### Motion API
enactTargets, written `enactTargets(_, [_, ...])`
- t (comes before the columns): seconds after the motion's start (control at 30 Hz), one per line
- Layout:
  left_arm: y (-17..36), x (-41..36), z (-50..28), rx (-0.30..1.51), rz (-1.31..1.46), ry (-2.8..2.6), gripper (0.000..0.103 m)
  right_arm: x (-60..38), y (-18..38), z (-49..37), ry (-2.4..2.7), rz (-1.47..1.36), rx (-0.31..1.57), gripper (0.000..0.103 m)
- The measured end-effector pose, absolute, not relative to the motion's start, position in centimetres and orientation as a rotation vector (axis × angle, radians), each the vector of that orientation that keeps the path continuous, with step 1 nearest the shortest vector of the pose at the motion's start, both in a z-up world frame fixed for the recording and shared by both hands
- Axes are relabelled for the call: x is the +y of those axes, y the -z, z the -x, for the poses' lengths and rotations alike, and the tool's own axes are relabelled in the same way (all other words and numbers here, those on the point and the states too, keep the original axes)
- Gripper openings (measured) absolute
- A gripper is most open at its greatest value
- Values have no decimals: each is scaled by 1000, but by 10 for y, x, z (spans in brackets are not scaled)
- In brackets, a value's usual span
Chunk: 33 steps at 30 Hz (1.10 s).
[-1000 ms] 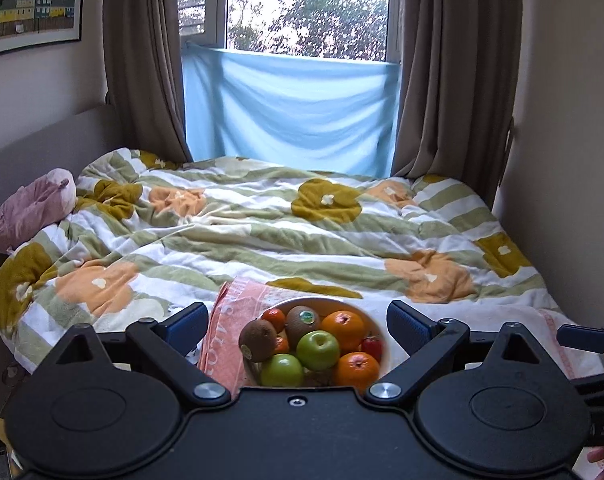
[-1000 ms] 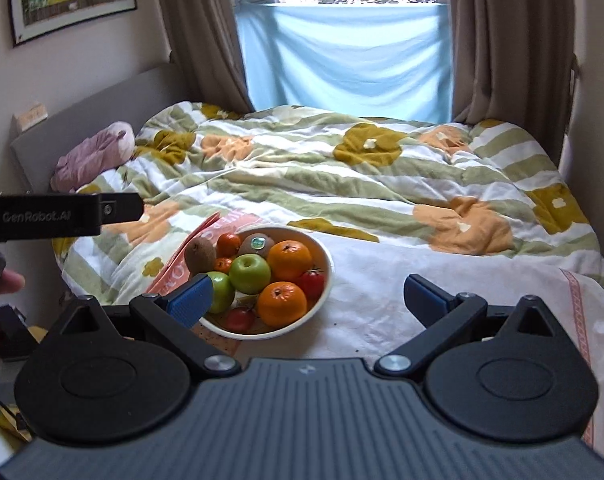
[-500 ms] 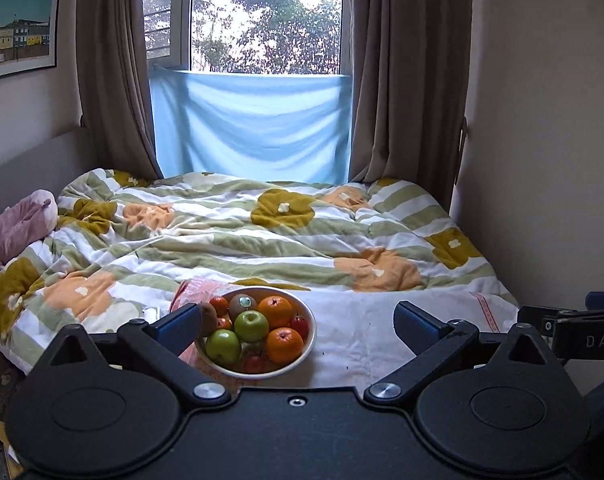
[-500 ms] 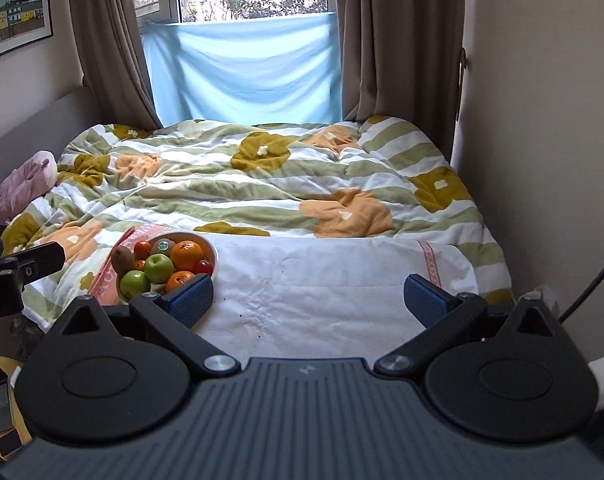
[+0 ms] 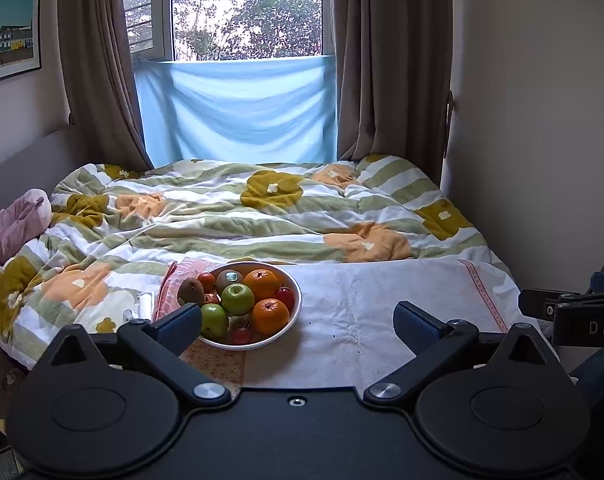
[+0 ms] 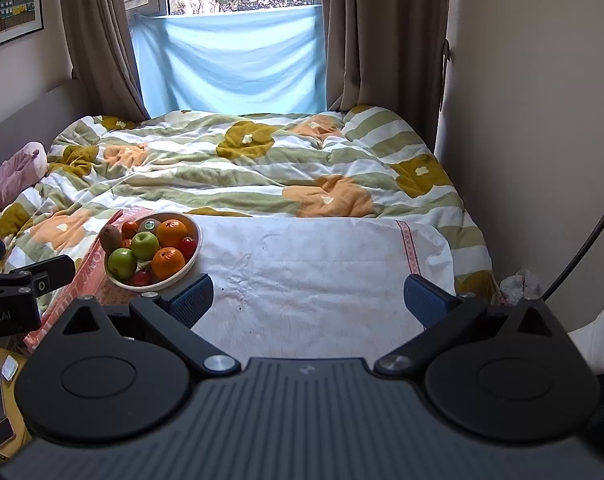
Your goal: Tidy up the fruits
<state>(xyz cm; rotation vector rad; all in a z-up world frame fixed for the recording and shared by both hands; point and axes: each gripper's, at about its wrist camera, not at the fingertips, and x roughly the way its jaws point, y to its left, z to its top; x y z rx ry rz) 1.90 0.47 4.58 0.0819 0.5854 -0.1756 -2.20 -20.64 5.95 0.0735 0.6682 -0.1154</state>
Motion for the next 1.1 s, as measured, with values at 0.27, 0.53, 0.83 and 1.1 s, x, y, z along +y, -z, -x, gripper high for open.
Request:
enactTargets(0.27, [-47, 6, -20, 586, -86, 168, 103, -208, -59, 21, 117, -75, 671, 103])
enactTargets(0.53, [-47, 5, -20, 585, -95, 164, 103, -209, -58, 21, 116, -77, 672, 103])
enactTargets(0.83, [-49, 11, -23, 584, -98, 157, 103, -207, -57, 18, 121, -76, 682, 103])
enactTargets(1.1, [-49, 11, -22, 581, -97, 153, 103, -204, -55, 16, 125, -85, 685, 103])
